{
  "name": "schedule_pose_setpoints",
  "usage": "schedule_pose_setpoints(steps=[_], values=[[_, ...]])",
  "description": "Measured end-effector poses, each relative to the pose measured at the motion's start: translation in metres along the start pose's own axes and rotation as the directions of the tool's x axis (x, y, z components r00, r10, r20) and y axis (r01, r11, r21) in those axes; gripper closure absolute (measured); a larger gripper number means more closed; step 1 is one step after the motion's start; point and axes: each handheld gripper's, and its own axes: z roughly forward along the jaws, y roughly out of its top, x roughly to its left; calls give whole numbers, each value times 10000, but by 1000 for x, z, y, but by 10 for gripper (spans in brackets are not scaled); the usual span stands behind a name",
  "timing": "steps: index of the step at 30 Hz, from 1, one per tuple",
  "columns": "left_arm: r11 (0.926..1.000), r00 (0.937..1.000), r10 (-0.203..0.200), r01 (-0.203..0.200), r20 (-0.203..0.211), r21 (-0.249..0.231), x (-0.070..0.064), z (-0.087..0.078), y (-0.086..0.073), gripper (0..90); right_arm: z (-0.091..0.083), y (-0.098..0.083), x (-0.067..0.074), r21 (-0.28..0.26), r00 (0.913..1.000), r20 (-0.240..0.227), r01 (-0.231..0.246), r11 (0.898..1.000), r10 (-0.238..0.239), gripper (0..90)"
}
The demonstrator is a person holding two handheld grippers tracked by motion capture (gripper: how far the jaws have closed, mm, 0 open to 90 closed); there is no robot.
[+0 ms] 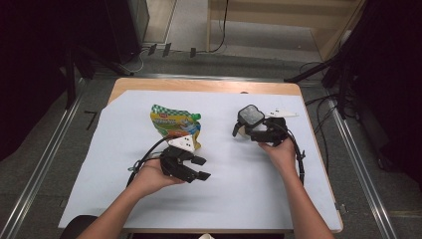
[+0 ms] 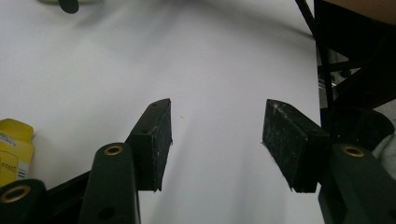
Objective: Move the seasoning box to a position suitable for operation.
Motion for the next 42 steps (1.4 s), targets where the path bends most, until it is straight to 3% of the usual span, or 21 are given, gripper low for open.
schedule_pose_setpoints(steps=[9,14,19,24,30,42], values=[[10000,10000,81,-81,33,-19,-1,0,0,438,25,2,-1,-187,9996,-130,253,9995,-255,127],[10000,10000,39,-39,-2,-37,-1,0,-2,439,35,0,-4,-298,9993,-366,-2,9996,-9,120],[10000,10000,15,-15,-84,-27,-3,-1,-4,439,37,1,-1,-440,9993,-40,362,9984,-364,142],[10000,9999,-65,65,-125,-55,-2,-1,-5,436,35,2,1,-448,9978,104,654,9969,-650,155],[9991,9991,-418,418,-10,-81,0,-1,-5,421,32,2,0,-465,9990,-20,455,9979,-457,157],[9966,9967,-811,811,-12,173,1,0,-5,400,1,2,16,-578,9962,-403,752,9955,-776,159]])
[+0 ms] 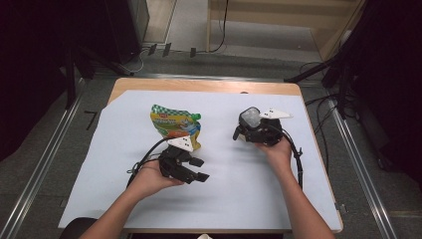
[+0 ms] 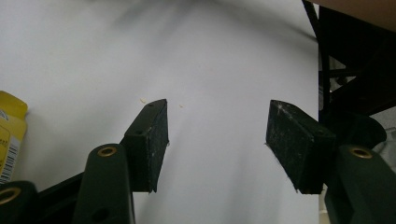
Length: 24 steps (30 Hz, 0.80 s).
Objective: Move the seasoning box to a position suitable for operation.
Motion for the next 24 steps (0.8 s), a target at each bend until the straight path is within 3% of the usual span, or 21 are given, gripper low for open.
schedule_pose_setpoints(steps=[2,4,7,10,14,19,24], values=[[9999,9999,62,-61,-96,91,-3,0,2,393,-6,-2,4,-45,9999,-56,-91,9999,90,158],[10000,10000,-34,34,80,-12,-5,-1,7,392,-13,-4,8,-123,9999,-150,-75,9999,74,159],[9998,9998,178,-178,42,20,-5,-1,12,390,-19,-5,13,-116,9998,-198,-2,9999,0,158],[9993,9993,362,-362,95,-23,-3,0,19,391,-28,-7,23,-110,9993,-316,174,9998,-178,159],[9989,9989,460,-459,-133,63,2,3,28,405,-40,-13,36,15,9975,-517,491,9988,-490,159],[9986,9983,525,-524,-242,52,5,4,34,460,-50,-20,48,35,9959,-643,639,9980,-635,159],[9970,9977,656,-663,-192,-398,7,3,30,538,-56,-26,60,-68,9956,-755,558,9984,-562,159]])
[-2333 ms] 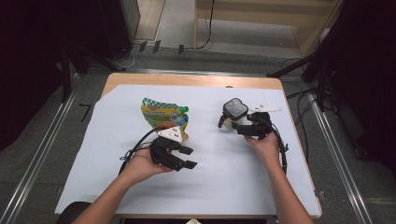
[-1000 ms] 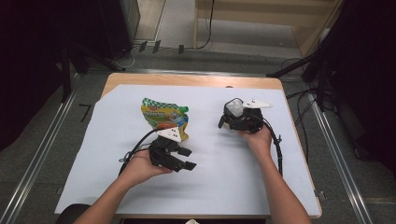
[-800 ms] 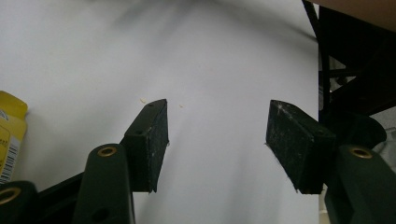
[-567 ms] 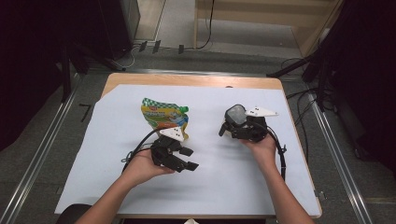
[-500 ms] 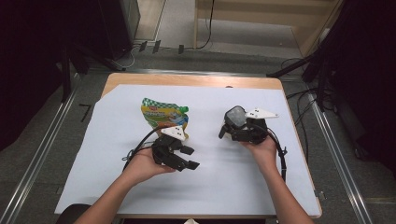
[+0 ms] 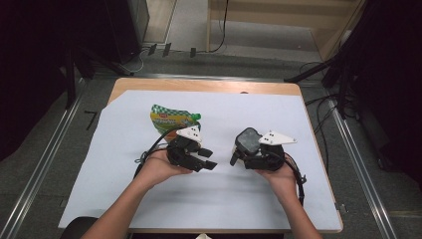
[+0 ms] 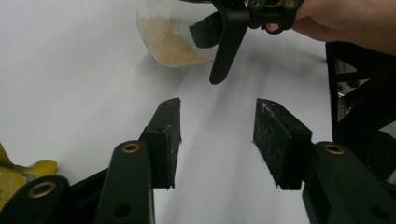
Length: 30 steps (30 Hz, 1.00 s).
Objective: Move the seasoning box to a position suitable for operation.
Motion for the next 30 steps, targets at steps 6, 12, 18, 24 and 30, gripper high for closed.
schedule_pose_setpoints(steps=[6,12,18,24,30], values=[[9994,9993,-328,325,197,132,3,-1,-1,561,3,-7,9,186,9999,-100,20,9998,-18,159],[10000,10000,0,-1,-31,-72,1,0,-2,675,16,-15,26,525,9986,-448,303,9982,-280,159],[9998,9999,152,-151,-14,119,-3,4,-4,781,26,-20,37,534,9930,-853,863,9948,-816,158],[9999,9997,-49,45,259,131,-3,7,-6,758,26,-22,37,546,9907,-972,1007,9934,-951,149],[9998,9995,-48,42,305,197,-2,9,-6,751,24,-20,35,874,9936,-966,666,9939,-581,108]])
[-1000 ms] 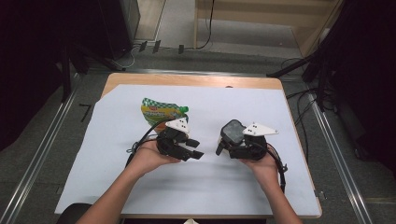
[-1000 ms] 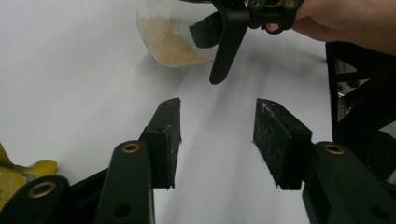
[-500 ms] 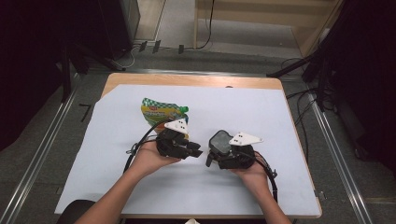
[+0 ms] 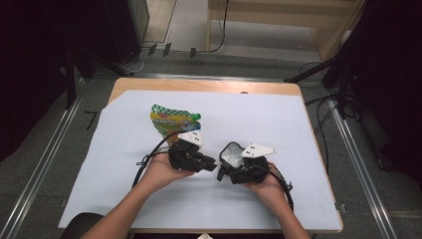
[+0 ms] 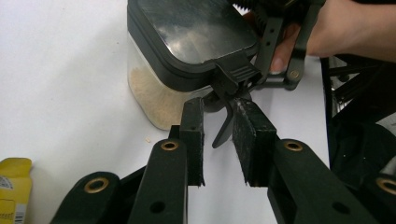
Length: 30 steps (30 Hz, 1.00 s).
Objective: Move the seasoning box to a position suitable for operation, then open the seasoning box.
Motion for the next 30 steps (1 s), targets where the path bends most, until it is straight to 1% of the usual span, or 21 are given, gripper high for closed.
schedule_pose_setpoints(steps=[2,3,4,7,9,10,11,12,13,14,15,17,18,20,23,24,25,26,27,28,30], values=[[10000,10000,43,-43,-26,27,0,0,0,743,-6,2,0,157,9999,86,86,9998,-87,102],[10000,10000,-36,36,1,11,1,0,0,718,-14,2,1,174,9999,-12,156,9997,-156,136],[10000,10000,-36,36,1,11,1,0,0,718,-14,2,1,174,9999,-12,156,9997,-156,136],[9998,9999,-119,117,80,133,2,2,-1,723,-33,0,1,323,9999,-96,-82,9994,85,154],[9997,9998,-145,142,141,212,3,3,-2,733,-44,-1,1,186,9995,-68,-320,9993,321,185],[9996,9997,-171,167,145,237,3,4,-2,741,-49,-2,0,130,9988,-208,-429,9990,432,220],[9996,9997,-171,167,145,237,3,4,-2,746,-49,-2,0,130,9988,-208,-429,9990,432,220],[9995,9994,-254,249,234,192,4,4,-2,751,-56,-4,0,79,9988,-257,-424,9991,426,291],[9995,9994,-254,249,234,192,4,4,-2,761,-56,-4,0,79,9988,-257,-424,9991,426,291],[9995,9993,-244,238,298,191,4,6,-2,773,-61,-6,0,206,9980,-407,-479,9986,487,375],[9995,9993,-244,238,298,191,4,6,-2,788,-61,-6,0,206,9980,-407,-479,9986,487,375],[9992,9993,-191,180,309,346,4,8,-3,802,-65,-6,-1,213,9977,-457,-487,9986,496,426],[9987,9993,-151,134,335,492,4,11,-3,812,-69,-6,-1,131,9976,-406,-559,9984,564,518],[9987,9991,-68,46,429,505,5,13,-4,836,-72,-4,-3,28,9967,-296,-759,9971,759,624],[9986,9986,-72,45,520,525,4,17,-5,863,-74,-3,-6,36,9872,-189,-1583,9874,1583,741],[9986,9986,-72,45,520,525,4,17,-5,870,-74,-3,-6,36,9872,-189,-1583,9874,1583,741],[9989,9979,-118,89,640,465,4,18,-6,876,-74,-4,-7,118,9858,-23,-1680,9857,1680,812],[9987,9981,-134,104,603,495,4,19,-7,891,-74,-4,-7,173,9851,17,-1722,9849,1722,849],[9987,9981,-134,104,603,495,4,19,-7,892,-74,-4,-7,173,9851,17,-1722,9849,1722,849],[9986,9983,-143,113,572,516,4,20,-7,897,-72,-4,-8,230,9833,70,-1818,9831,1817,900],[9984,9986,-124,94,523,563,4,22,-8,900,-70,-4,-8,266,9832,55,-1826,9828,1825,900]])
